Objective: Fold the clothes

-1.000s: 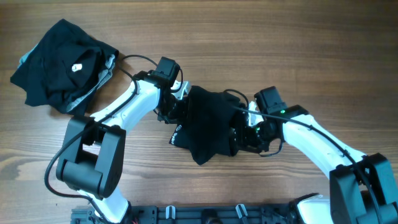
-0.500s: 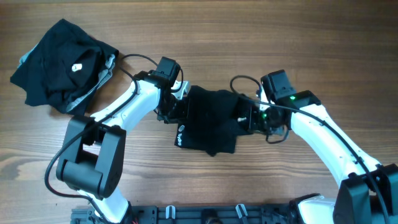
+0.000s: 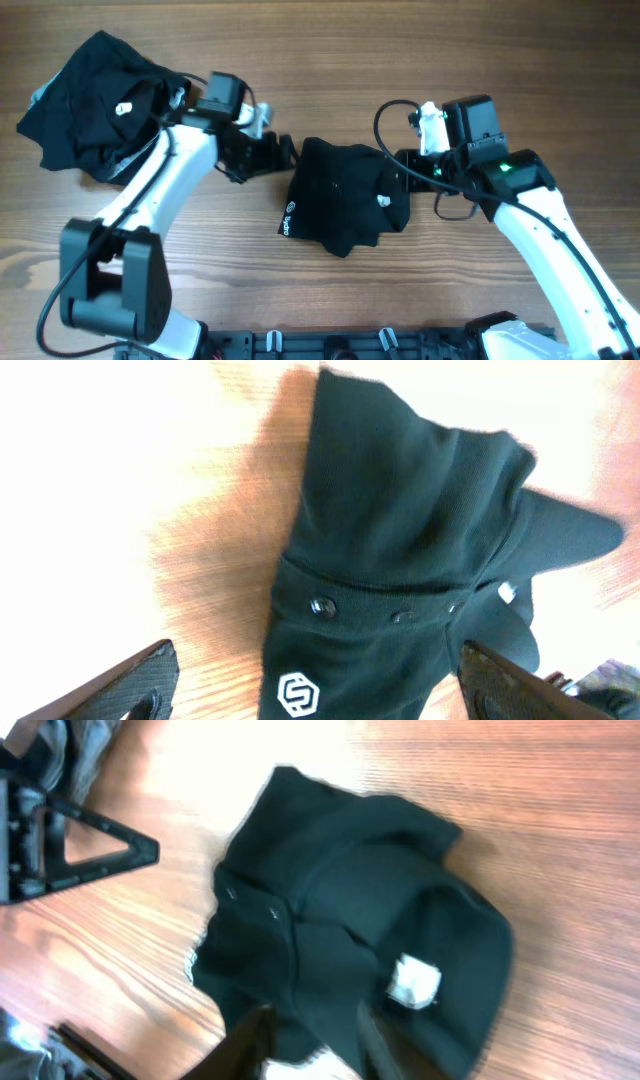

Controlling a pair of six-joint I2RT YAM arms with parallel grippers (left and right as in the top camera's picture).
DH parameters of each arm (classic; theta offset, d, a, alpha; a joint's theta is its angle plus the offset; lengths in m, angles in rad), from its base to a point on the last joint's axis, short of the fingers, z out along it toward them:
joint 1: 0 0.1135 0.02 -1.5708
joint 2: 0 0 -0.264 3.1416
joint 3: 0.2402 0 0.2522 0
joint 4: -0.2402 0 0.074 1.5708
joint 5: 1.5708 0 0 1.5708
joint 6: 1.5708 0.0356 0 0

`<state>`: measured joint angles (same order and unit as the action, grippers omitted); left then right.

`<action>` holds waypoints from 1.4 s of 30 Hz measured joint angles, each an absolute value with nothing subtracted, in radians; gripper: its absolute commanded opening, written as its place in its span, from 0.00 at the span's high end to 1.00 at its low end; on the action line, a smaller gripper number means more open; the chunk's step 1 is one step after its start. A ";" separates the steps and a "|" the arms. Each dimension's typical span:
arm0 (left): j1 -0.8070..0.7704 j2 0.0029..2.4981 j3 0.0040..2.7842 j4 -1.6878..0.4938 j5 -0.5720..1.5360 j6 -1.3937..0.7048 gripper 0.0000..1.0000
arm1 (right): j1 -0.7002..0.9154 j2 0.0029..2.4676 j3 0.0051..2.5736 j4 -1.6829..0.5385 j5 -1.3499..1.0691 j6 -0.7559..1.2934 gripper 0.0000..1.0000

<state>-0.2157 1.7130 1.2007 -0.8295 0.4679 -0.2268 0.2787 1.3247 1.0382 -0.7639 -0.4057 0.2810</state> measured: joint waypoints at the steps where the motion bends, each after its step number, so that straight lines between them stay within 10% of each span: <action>1: -0.195 1.708 1.205 -0.825 0.471 -0.228 0.03 | 0.278 1.350 1.025 -0.701 -0.429 0.314 0.90; 17: -0.223 2.090 1.218 -0.717 1.027 -0.003 0.06 | 0.278 1.753 0.957 -0.550 -0.514 0.715 0.95; 19: -0.269 2.112 1.217 -0.714 1.074 0.033 0.62 | 0.278 1.753 0.957 -0.553 -0.503 0.715 0.95; 22: -0.313 2.132 1.216 -0.714 1.033 0.044 0.96 | 0.278 1.753 0.957 -0.566 -0.495 0.715 0.96; 26: -0.314 2.135 1.216 -0.717 1.030 0.050 0.96 | 0.278 1.708 0.959 -0.710 -0.442 0.667 0.85; 30: -0.171 2.109 1.234 -0.845 1.002 0.040 0.96 | 0.278 1.346 1.010 -0.721 -0.456 0.473 0.46; 40: 0.495 1.730 1.602 -0.644 0.970 -0.149 0.96 | 0.278 1.182 1.024 -0.668 -0.475 0.434 0.43; 41: 0.548 1.736 1.602 -0.632 0.965 -0.172 0.91 | 0.278 1.198 1.024 -0.669 -0.478 0.437 0.43; 42: 0.617 1.758 1.602 -0.631 0.938 -0.198 0.59 | 0.278 1.230 1.024 -0.668 -0.489 0.441 0.43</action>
<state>0.6170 1.7584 1.6020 -0.6308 0.9382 -0.1978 0.2775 1.2304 1.0241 -0.6682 -0.4889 0.4408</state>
